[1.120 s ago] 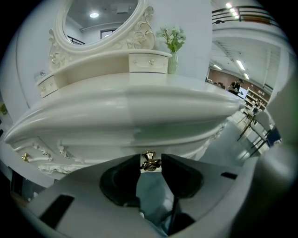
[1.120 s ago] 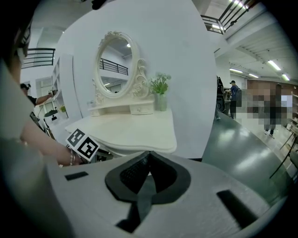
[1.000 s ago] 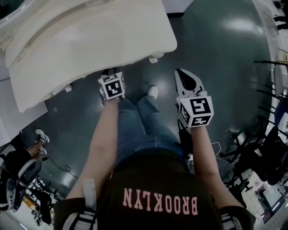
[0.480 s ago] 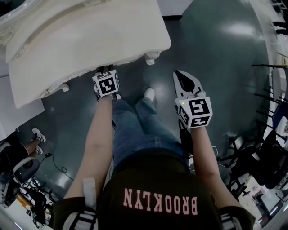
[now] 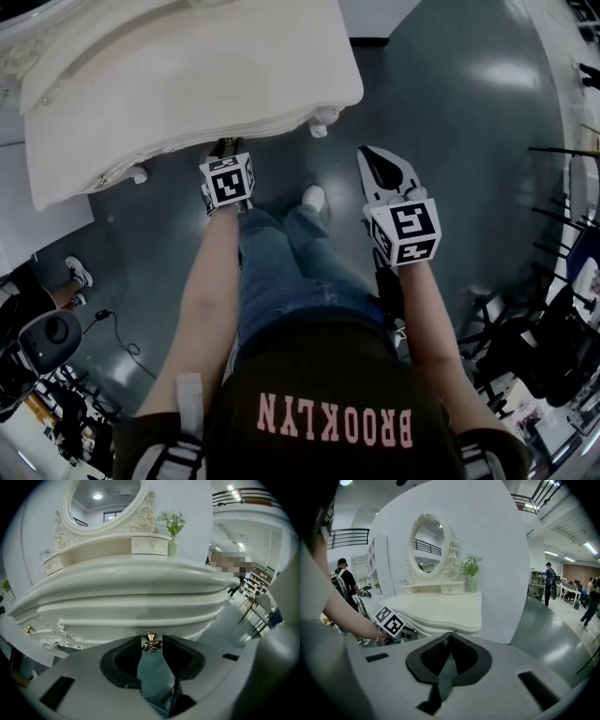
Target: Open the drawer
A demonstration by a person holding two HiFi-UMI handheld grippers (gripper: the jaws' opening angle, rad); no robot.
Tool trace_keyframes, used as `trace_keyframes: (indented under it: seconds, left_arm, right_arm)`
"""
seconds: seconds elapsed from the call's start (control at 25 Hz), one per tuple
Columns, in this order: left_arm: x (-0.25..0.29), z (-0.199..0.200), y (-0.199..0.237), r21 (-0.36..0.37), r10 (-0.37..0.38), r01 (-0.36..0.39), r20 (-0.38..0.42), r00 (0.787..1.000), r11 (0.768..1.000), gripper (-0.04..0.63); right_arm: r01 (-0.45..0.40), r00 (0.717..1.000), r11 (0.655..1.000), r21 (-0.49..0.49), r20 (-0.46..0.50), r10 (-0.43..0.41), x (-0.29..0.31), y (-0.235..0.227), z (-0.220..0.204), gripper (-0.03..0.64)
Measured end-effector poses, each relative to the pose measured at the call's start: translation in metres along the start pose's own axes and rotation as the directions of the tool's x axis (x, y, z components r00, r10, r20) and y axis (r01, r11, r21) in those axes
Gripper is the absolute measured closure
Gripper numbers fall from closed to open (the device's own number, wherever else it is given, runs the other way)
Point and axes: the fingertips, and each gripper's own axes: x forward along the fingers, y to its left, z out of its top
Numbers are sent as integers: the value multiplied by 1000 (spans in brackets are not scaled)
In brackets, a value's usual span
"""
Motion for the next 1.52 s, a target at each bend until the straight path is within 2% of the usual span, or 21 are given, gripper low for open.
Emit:
trace_keyframes:
  seconds: [0.36, 0.68, 1.12, 1.52]
  left_arm:
    - [-4, -9, -1, 27, -38, 38, 0, 999, 999, 462]
    - [-16, -27, 0, 39, -54, 54, 1, 999, 998, 462]
    - [-45, -63, -15, 46, -81, 82, -37, 996, 996, 460]
    - [-68, -101, -23, 46, -108, 111, -55, 993, 993, 460]
  right_arm:
    - [18, 1000, 1000, 2, 12, -18, 0, 19, 9, 620]
    - [34, 999, 999, -18, 12, -34, -15, 61, 0, 620]
    - [93, 996, 994, 59, 8, -94, -50, 83, -27, 620]
    - [105, 994, 989, 101, 19, -107, -68, 117, -48, 620]
